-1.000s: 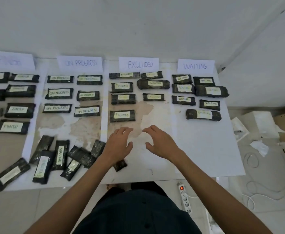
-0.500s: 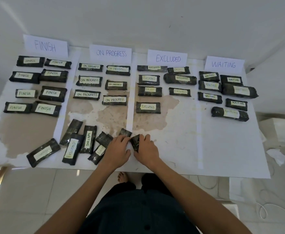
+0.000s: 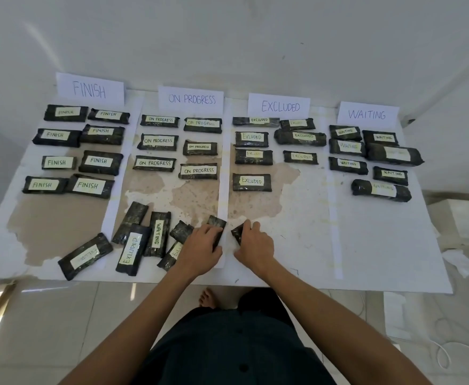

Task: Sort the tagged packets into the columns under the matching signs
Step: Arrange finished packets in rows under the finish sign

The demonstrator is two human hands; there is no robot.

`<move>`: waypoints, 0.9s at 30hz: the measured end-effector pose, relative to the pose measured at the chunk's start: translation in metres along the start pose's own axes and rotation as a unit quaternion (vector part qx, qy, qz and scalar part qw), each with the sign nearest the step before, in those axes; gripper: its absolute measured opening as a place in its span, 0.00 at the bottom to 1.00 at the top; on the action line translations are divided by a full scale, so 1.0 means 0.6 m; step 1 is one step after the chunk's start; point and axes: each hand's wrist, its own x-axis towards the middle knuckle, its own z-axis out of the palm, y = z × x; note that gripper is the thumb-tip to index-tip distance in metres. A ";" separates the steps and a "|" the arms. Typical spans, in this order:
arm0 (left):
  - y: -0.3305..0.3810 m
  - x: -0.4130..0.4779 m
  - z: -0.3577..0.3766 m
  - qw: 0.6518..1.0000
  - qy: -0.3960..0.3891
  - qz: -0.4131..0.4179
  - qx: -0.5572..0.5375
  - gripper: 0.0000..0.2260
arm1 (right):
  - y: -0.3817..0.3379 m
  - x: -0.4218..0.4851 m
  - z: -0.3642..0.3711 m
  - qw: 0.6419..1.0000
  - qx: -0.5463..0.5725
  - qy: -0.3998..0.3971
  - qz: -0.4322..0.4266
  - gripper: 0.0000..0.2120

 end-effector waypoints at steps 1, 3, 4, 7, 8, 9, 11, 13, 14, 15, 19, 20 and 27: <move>0.003 0.001 -0.002 0.999 -0.009 -0.012 -0.032 0.20 | 0.004 0.002 -0.010 0.998 0.057 -0.009 0.006 0.34; 0.009 0.003 -0.008 0.993 -0.026 -0.042 -0.106 0.19 | 0.016 0.005 -0.033 0.968 0.248 -0.030 0.019 0.38; 0.013 0.004 -0.011 0.987 -0.033 -0.061 -0.145 0.18 | 0.023 0.005 -0.047 0.931 0.361 -0.045 0.021 0.38; 0.037 0.009 -0.018 0.935 -0.062 -0.156 -0.311 0.14 | 0.046 -0.011 -0.083 0.785 0.610 -0.107 -0.002 0.35; 0.050 0.011 -0.021 0.901 -0.081 -0.189 -0.382 0.13 | 0.054 -0.016 -0.090 0.747 0.653 -0.123 -0.012 0.34; 0.061 0.012 -0.024 0.865 -0.098 -0.211 -0.444 0.11 | 0.062 -0.022 -0.096 0.720 0.680 -0.133 -0.021 0.33; 0.076 0.015 -0.029 0.832 -0.111 -0.211 -0.501 0.10 | 0.074 -0.032 -0.100 0.694 0.704 -0.145 -0.030 0.31; 0.083 0.018 -0.029 0.836 -0.104 -0.197 -0.501 0.11 | 0.086 -0.038 -0.098 0.687 0.711 -0.147 -0.027 0.31; 0.086 0.020 -0.027 0.843 -0.099 -0.193 -0.492 0.11 | 0.091 -0.039 -0.096 0.686 0.712 -0.147 -0.024 0.30; 0.087 0.022 -0.025 0.847 -0.096 -0.191 -0.486 0.12 | 0.095 -0.041 -0.095 0.683 0.715 -0.147 -0.021 0.29; 0.089 0.026 -0.021 0.859 -0.092 -0.179 -0.471 0.11 | 0.103 -0.046 -0.103 0.684 0.718 -0.132 0.019 0.19; 0.088 0.027 -0.021 0.865 -0.084 -0.175 -0.463 0.10 | 0.104 -0.048 -0.105 0.706 0.697 -0.120 0.025 0.18; 0.081 0.037 -0.032 0.914 -0.033 -0.138 -0.381 0.10 | 0.109 -0.054 -0.121 0.956 0.264 0.009 -0.126 0.31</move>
